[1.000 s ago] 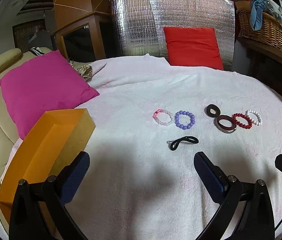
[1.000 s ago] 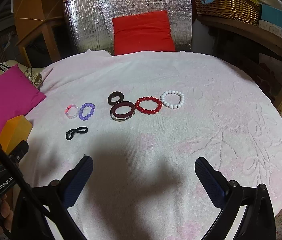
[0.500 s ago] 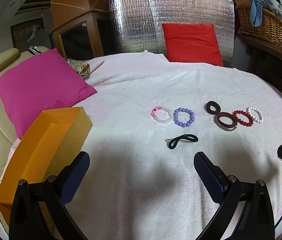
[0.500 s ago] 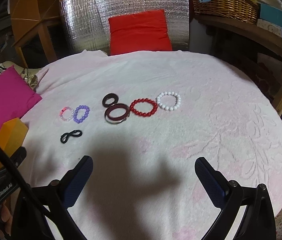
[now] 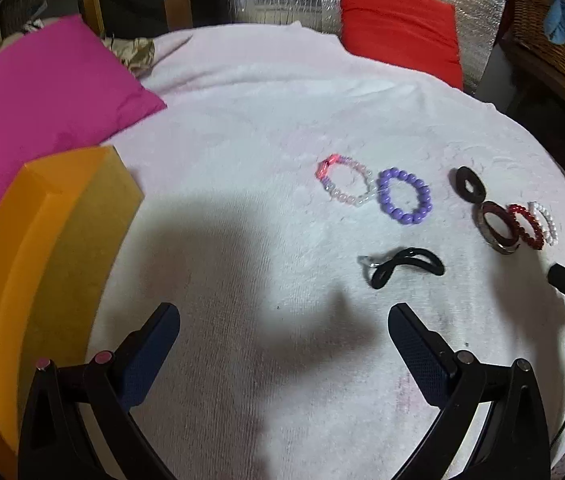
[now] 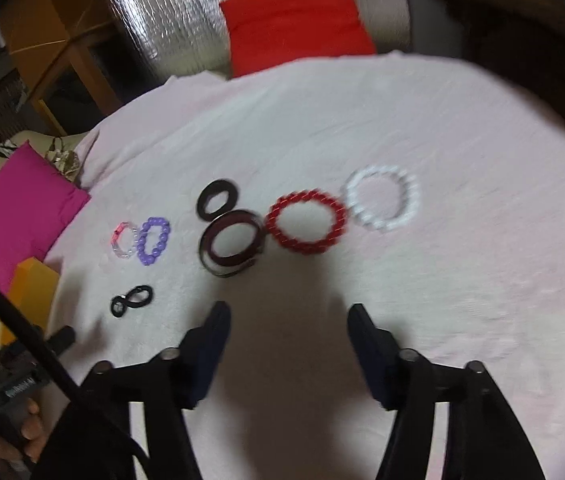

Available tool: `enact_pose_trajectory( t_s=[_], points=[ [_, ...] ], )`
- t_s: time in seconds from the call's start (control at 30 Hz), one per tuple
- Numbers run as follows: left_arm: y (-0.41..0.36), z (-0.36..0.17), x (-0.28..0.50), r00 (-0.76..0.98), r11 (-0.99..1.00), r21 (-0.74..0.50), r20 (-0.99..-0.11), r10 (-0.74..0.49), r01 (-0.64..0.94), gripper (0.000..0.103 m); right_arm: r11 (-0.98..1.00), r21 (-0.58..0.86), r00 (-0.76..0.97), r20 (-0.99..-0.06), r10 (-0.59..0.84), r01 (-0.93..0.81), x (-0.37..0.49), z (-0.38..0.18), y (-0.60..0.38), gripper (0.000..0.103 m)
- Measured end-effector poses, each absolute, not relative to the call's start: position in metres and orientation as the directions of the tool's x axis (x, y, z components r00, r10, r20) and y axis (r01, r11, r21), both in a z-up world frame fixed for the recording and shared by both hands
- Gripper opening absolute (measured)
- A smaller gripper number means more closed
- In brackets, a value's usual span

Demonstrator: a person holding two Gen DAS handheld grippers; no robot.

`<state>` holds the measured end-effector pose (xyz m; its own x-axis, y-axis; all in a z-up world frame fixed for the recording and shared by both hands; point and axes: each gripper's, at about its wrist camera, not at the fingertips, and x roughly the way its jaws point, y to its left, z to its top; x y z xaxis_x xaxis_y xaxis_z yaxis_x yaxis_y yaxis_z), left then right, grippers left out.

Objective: Organize jewelry
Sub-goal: 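Grasp the black hair tie with the left tool while the right tool grasps the silver bangle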

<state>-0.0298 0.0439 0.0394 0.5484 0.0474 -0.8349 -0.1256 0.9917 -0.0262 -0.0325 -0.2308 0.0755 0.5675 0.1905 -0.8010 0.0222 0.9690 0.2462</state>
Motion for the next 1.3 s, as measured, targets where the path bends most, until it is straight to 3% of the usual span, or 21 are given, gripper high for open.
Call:
enact_pose_trajectory(
  t_s=[0.27, 0.37, 0.43, 0.5, 0.6, 0.73, 0.83, 1.3],
  points=[
    [0.037, 0.037, -0.022, 0.572, 0.998, -0.033, -0.82, 0.007, -0.059, 0.089, 0.942, 0.331, 0.56, -0.792, 0.243, 0.06, 0.009, 0.058, -0.202, 0.06],
    [0.033, 0.036, -0.011, 0.579, 0.999, -0.042, -0.815, -0.022, -0.021, 0.076, 0.918, 0.385, 0.581, -0.77, 0.262, 0.096, 0.016, 0.059, -0.2, 0.06],
    [0.028, 0.034, -0.005, 0.58, 0.999, -0.043, -0.814, -0.039, 0.006, 0.069, 0.911, 0.39, 0.586, -0.772, 0.245, 0.133, 0.02, 0.057, -0.199, 0.053],
    [0.023, 0.033, -0.002, 0.58, 0.997, -0.054, -0.811, -0.071, 0.047, 0.063, 0.915, 0.365, 0.588, -0.784, 0.2, 0.175, 0.023, 0.055, -0.199, 0.03],
    [0.015, 0.029, 0.002, 0.568, 0.992, -0.068, -0.815, -0.115, 0.103, 0.05, 0.909, 0.361, 0.587, -0.79, 0.179, 0.21, 0.026, 0.054, -0.201, 0.014],
    [0.01, 0.021, 0.006, 0.53, 0.985, -0.099, -0.833, -0.159, 0.141, 0.024, 0.912, 0.354, 0.591, -0.788, 0.171, 0.207, 0.025, 0.055, -0.206, 0.006],
    [0.008, 0.02, 0.005, 0.518, 0.98, -0.118, -0.835, -0.184, 0.159, 0.01, 0.913, 0.352, 0.602, -0.781, 0.167, 0.204, 0.02, 0.063, -0.21, 0.004],
    [0.018, 0.028, -0.013, 0.539, 0.986, -0.118, -0.827, -0.163, 0.118, 0.006, 0.898, 0.401, 0.623, -0.753, 0.211, 0.181, -0.012, 0.082, -0.234, 0.004]
  ],
)
